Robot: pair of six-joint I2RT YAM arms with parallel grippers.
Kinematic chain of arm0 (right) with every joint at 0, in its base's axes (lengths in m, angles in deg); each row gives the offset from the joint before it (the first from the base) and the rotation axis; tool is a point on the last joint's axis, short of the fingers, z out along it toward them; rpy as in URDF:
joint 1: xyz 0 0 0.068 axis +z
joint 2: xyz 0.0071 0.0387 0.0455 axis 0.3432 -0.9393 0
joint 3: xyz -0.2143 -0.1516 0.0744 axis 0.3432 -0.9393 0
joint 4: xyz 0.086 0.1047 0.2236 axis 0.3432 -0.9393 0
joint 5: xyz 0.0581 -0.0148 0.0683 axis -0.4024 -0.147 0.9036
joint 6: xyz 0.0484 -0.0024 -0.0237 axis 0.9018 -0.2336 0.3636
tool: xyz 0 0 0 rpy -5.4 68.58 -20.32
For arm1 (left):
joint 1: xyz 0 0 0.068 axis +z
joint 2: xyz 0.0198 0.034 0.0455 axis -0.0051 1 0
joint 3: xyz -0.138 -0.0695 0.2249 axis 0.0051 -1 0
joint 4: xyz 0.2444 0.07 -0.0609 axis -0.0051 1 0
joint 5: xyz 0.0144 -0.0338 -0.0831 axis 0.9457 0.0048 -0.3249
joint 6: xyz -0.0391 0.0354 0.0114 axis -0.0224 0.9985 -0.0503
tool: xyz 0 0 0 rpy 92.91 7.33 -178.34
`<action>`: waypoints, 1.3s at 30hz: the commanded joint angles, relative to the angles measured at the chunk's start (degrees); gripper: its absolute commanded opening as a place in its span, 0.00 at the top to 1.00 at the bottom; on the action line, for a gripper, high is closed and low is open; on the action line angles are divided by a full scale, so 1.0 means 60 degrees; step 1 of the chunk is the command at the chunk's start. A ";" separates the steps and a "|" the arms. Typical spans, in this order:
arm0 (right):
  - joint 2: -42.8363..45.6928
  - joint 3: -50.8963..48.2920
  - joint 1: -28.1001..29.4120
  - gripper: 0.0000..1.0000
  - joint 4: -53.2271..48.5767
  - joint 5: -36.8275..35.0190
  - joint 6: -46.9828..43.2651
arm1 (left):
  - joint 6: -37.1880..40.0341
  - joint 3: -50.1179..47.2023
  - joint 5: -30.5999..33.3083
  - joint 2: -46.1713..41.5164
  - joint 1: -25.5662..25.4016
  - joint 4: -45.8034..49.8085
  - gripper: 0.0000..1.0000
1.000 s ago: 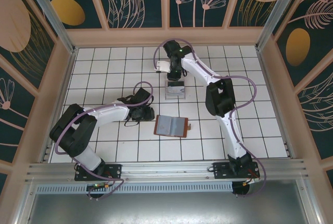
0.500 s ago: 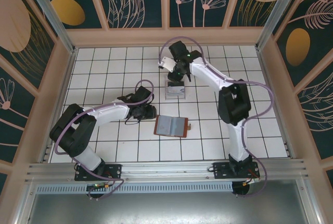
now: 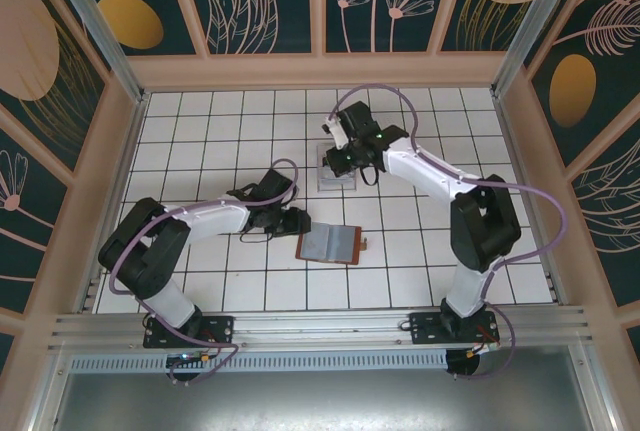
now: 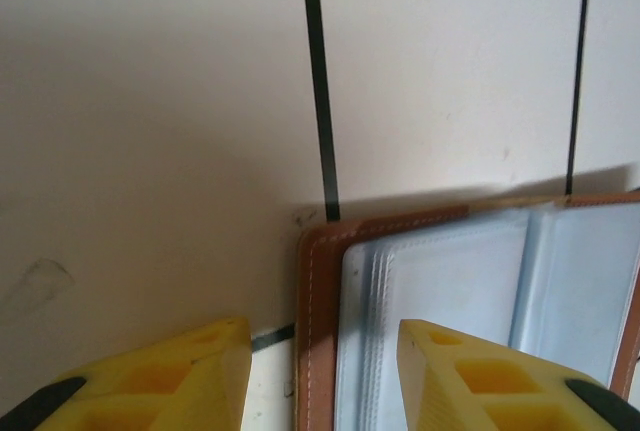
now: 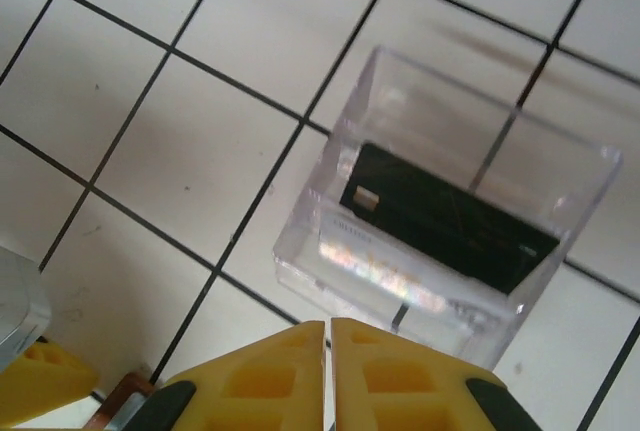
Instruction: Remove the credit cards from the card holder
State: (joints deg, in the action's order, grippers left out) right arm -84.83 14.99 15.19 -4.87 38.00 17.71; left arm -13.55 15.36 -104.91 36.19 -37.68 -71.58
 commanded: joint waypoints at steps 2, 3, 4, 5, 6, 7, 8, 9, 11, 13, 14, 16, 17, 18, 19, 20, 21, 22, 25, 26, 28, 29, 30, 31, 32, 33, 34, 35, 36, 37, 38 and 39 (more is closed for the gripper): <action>0.1019 -0.0891 0.0185 0.90 0.0757 0.0280 0.1942 | -0.0104 -0.0339 -0.0893 0.0074 0.0005 -0.0414 0.56; 0.1141 -0.1049 0.0186 0.90 0.0834 0.0489 0.2156 | -0.0149 -0.0375 -0.0966 0.0032 -0.0009 -0.0486 0.56; 0.1261 -0.1211 0.0187 0.90 0.0872 0.0718 0.2344 | -0.0199 -0.0415 -0.1049 -0.0012 -0.0017 -0.0562 0.56; 0.1356 -0.1351 0.0199 0.91 0.0900 0.0802 0.2576 | -0.0269 -0.0458 -0.1136 -0.0063 -0.0033 -0.0649 0.56; 0.1444 -0.1488 0.0223 0.91 0.0916 0.0856 0.2740 | -0.0331 -0.0496 -0.1223 -0.0097 -0.0027 -0.0735 0.56; 0.1551 -0.1644 0.0251 0.92 0.0945 0.0941 0.2867 | -0.0396 -0.0557 -0.1327 -0.0133 -0.0049 -0.0882 0.56; 0.1654 -0.1803 0.0303 0.92 0.0954 0.0952 0.2983 | -0.0468 -0.0624 -0.1438 -0.0161 -0.0067 -0.1017 0.56; 0.1729 -0.1892 0.0365 0.92 0.0938 0.0938 0.3075 | -0.0521 -0.0677 -0.1535 -0.0164 -0.0068 -0.1137 0.56; 0.1920 -0.2080 0.0516 0.92 0.0841 0.0775 0.3175 | -0.0623 -0.0780 -0.1725 -0.0149 -0.0131 -0.1323 0.56; 0.2124 -0.2255 0.0636 0.92 0.0754 0.0422 0.3463 | -0.0649 -0.0842 -0.1785 -0.0134 -0.0184 -0.1388 0.56; 0.2260 -0.2402 0.0668 0.91 0.0806 0.0468 0.3610 | -0.0649 -0.0855 -0.1780 -0.0133 -0.0207 -0.1396 0.56; 0.2521 -0.2690 0.0721 0.90 0.0981 0.0670 0.3895 | -0.0656 -0.0893 -0.1785 -0.0163 -0.0209 -0.1387 0.57; 0.2603 -0.2816 0.0740 0.88 0.1030 0.0702 0.4085 | -0.0649 -0.0888 -0.1794 -0.0192 -0.0216 -0.1374 0.57; 0.2657 -0.2934 0.0750 0.87 0.1033 0.0710 0.4308 | -0.0649 -0.0902 -0.1797 -0.0233 -0.0222 -0.1366 0.57; 0.2695 -0.3066 0.0765 0.87 0.1048 0.0757 0.4514 | -0.0660 -0.0920 -0.1817 -0.0282 -0.0214 -0.1374 0.57; 0.2724 -0.3161 0.0804 0.87 0.1071 0.0789 0.4653 | -0.0679 -0.0931 -0.1837 -0.0329 -0.0223 -0.1387 0.56; 0.2765 -0.3285 0.0879 0.87 0.1068 0.0759 0.4833 | -0.0682 -0.0951 -0.1881 -0.0385 -0.0228 -0.1416 0.56; 0.2775 -0.3371 0.0978 0.87 0.1025 0.0648 0.5037 | -0.0678 -0.0989 -0.1910 -0.0432 -0.0215 -0.1432 0.56; 0.2733 -0.3480 0.1351 0.86 0.0759 0.0298 0.5515 | -0.0687 -0.1074 -0.1684 -0.0633 -0.0224 -0.1335 0.57; 0.2666 -0.3464 0.1458 0.85 0.0640 0.0274 0.5620 | -0.0700 -0.1094 -0.1524 -0.0720 -0.0226 -0.1258 0.56; 0.2427 -0.3354 0.1675 0.85 0.0289 0.0204 0.5810 | -0.0761 -0.1055 -0.1065 -0.0876 -0.0211 -0.0990 0.56; 0.2328 -0.3289 0.1772 0.85 0.0137 0.0075 0.5938 | -0.0745 -0.1011 -0.0870 -0.0905 -0.0198 -0.0853 0.56; 0.2238 -0.3240 0.1897 0.85 -0.0004 -0.0067 0.6086 | -0.0712 -0.0958 -0.0633 -0.0911 -0.0167 -0.0684 0.56; 0.2129 -0.3209 0.2000 0.85 -0.0084 -0.0165 0.6252 | -0.0709 -0.0936 -0.0478 -0.0910 -0.0112 -0.0615 0.56; 0.2045 -0.3193 0.2063 0.84 -0.0112 -0.0215 0.6402 | -0.0707 -0.0958 -0.0458 -0.0924 -0.0050 -0.0617 0.56; 0.1951 -0.3204 0.2162 0.83 -0.0119 -0.0248 0.6559 | -0.0707 -0.0994 -0.0415 -0.0964 0.0049 -0.0641 0.56; 0.1843 -0.3205 0.2255 0.82 -0.0136 -0.0264 0.6702 | -0.0683 -0.1015 -0.0318 -0.1017 0.0114 -0.0617 0.56; 0.1729 -0.3173 0.2342 0.81 -0.0154 -0.0298 0.6848 | -0.0646 -0.1034 -0.0170 -0.1089 0.0197 -0.0557 0.56; 0.1640 -0.3149 0.2427 0.81 -0.0179 -0.0343 0.6953 | -0.0589 -0.1025 -0.0028 -0.1147 0.0268 -0.0469 0.56; 0.1512 -0.3107 0.2502 0.80 -0.0214 -0.0373 0.7063 | -0.0519 -0.1041 0.0160 -0.1198 0.0345 -0.0360 0.56; 0.1403 -0.3054 0.2589 0.79 -0.0231 -0.0381 0.7137 | -0.0436 -0.1045 0.0269 -0.1263 0.0440 -0.0264 0.56; 0.1270 -0.2993 0.2663 0.78 -0.0247 -0.0381 0.7182 | -0.0366 -0.1070 0.0300 -0.1311 0.0553 -0.0208 0.56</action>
State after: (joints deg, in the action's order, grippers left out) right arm -75.43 -4.97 29.86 -4.21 37.84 57.27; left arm -17.24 9.39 -106.22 30.37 -35.73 -75.60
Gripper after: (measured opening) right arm 0.216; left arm 0.440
